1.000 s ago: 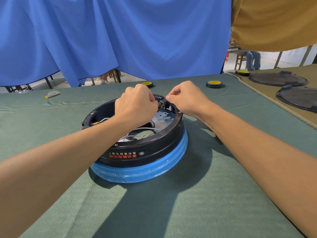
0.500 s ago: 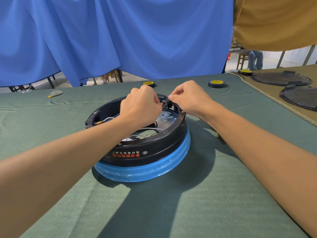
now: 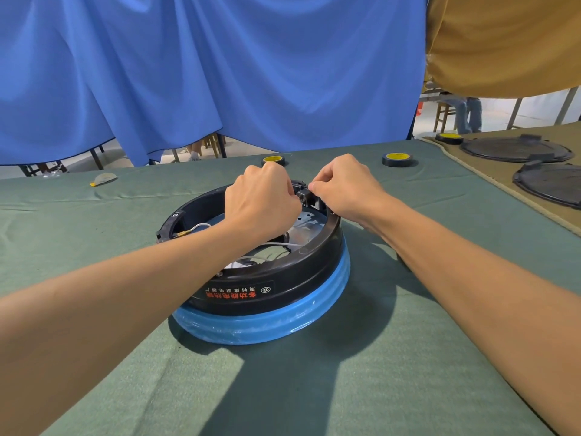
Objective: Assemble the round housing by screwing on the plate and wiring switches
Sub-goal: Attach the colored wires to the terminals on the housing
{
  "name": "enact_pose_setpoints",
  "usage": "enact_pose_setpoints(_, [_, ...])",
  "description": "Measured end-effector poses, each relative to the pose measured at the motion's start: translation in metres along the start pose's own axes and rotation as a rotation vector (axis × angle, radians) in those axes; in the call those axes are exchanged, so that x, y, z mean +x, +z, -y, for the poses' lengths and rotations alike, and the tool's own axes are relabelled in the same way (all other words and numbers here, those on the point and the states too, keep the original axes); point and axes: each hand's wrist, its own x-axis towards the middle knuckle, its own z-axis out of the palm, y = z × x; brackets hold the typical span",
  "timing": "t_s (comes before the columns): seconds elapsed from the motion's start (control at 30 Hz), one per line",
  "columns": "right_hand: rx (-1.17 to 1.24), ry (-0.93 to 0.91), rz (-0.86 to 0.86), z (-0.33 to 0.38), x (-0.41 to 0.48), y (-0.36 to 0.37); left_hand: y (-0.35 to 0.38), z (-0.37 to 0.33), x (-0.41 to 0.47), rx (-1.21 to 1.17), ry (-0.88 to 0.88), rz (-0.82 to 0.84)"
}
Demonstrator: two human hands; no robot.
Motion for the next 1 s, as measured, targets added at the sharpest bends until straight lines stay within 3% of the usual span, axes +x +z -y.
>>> enact_pose_setpoints(0.2, [-0.041,-0.019,-0.012,-0.003,0.002,0.001,0.000,-0.001,0.001,-0.038,-0.051,0.002])
enact_pose_setpoints(0.67, [-0.052,-0.040,-0.013,-0.005,0.005,0.000,-0.002,0.000,0.002,0.003,0.026,0.003])
enact_pose_setpoints(1.0, [-0.111,-0.038,-0.019,-0.005,0.007,0.000,-0.010,0.007,0.000,-0.035,-0.021,0.121])
